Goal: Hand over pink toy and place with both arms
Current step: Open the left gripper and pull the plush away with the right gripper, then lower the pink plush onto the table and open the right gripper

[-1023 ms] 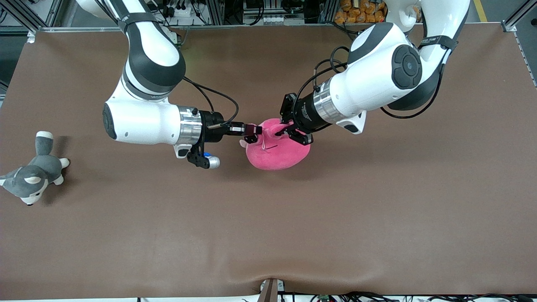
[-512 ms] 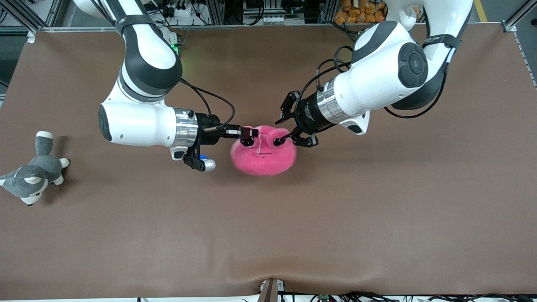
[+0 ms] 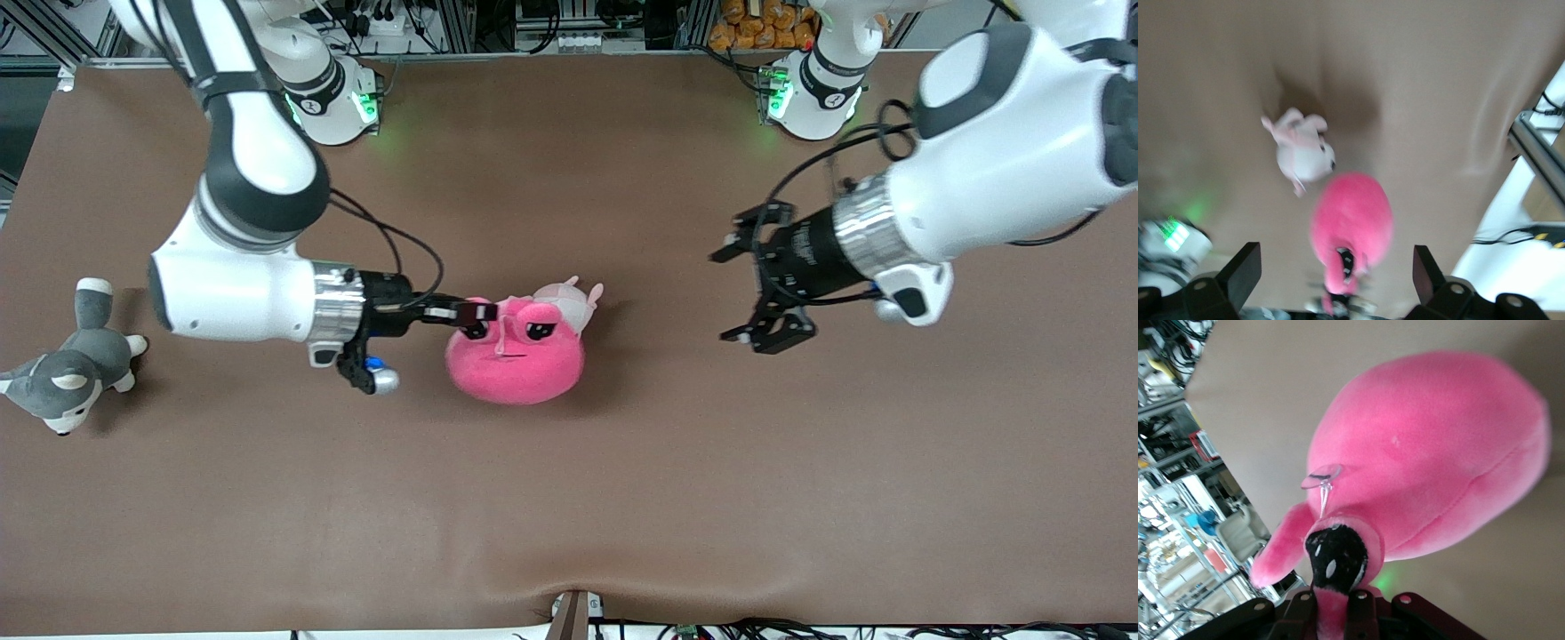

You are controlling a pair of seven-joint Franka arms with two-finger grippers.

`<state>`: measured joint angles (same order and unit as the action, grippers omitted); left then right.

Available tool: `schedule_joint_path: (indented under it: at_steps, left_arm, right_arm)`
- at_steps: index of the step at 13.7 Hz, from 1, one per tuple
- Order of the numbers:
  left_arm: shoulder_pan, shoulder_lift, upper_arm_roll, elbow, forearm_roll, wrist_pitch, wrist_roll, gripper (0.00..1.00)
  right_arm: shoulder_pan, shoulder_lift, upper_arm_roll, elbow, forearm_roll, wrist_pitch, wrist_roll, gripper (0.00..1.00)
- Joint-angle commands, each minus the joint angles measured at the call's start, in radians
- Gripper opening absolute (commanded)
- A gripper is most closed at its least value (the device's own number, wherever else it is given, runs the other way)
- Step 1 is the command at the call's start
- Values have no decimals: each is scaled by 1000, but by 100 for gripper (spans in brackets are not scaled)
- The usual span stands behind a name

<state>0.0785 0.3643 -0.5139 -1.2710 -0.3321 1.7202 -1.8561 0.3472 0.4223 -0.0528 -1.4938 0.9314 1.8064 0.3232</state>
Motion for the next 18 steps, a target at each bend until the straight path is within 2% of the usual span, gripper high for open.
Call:
schedule_joint_path:
  at_steps: [1,3,6,9,11,14,18]
  left_arm:
    - [43,-15,-2,-1,60,-91,251,100]
    - [43,-18,-8,-1,151,-131,361,100]
    - [43,-27,-3,-1,223,-169,501,100]
    - [44,-22,-2,-7,261,-183,601,100]
    - [43,-16,0,-24,306,-186,646,100]
    - [37,-11,-3,-30,373,-211,693,100]
    - [40,-1,-6,-42,375,-214,770,100]
  right_arm:
    - [-108,-8,16,-14,-75,-111,-99,0]
    - [-195,-8,16,-48,-105,-185,-200,0]
    - [-351,6,16,-95,-111,-347,-357,0]
    - [-474,56,16,-95,-180,-452,-372,0]
    - [-534,81,16,-97,-238,-484,-374,0]
    - [-612,130,16,-100,-247,-525,-378,0]
    - [-663,185,16,-100,-273,-521,-475,0]
